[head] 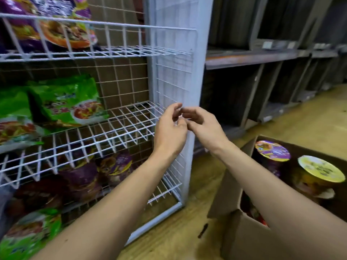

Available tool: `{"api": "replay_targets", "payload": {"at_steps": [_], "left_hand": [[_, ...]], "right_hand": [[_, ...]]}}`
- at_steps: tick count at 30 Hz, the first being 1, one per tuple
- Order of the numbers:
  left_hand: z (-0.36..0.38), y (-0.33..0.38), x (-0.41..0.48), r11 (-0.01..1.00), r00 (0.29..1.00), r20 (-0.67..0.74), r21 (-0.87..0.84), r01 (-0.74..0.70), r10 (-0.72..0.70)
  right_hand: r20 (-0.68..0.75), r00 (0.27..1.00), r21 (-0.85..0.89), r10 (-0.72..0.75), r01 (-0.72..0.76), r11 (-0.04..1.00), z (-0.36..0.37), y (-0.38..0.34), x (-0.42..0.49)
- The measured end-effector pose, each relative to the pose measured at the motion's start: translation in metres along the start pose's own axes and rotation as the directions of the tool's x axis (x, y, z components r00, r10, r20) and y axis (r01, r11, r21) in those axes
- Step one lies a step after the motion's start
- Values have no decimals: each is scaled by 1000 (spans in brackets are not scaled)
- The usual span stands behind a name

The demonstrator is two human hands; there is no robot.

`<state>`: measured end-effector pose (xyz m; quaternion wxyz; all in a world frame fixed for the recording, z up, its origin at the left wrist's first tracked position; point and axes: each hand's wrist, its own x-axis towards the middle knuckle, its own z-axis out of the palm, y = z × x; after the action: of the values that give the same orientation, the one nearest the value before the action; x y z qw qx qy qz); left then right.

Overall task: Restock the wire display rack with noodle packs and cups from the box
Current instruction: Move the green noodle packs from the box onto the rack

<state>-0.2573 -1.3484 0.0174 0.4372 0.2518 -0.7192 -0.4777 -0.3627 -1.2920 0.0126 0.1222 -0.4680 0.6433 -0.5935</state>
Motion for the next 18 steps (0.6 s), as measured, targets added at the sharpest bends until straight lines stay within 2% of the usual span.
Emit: {"api": "replay_targets", "payload": {"at_steps": [10, 13, 18], "left_hand": [[111, -22, -47, 988, 977, 192, 137, 65, -90], [143, -31, -67, 972, 959, 262, 228, 51, -112], [204, -44, -91, 960, 927, 322, 257, 110, -192]], "right_hand": [[-107, 986, -21, 128, -131, 991, -104, 69, -57], [-83, 974, -19, 213, -215, 976, -135, 91, -75], [-5, 940, -152, 340, -337, 929, -187, 119, -95]]}}
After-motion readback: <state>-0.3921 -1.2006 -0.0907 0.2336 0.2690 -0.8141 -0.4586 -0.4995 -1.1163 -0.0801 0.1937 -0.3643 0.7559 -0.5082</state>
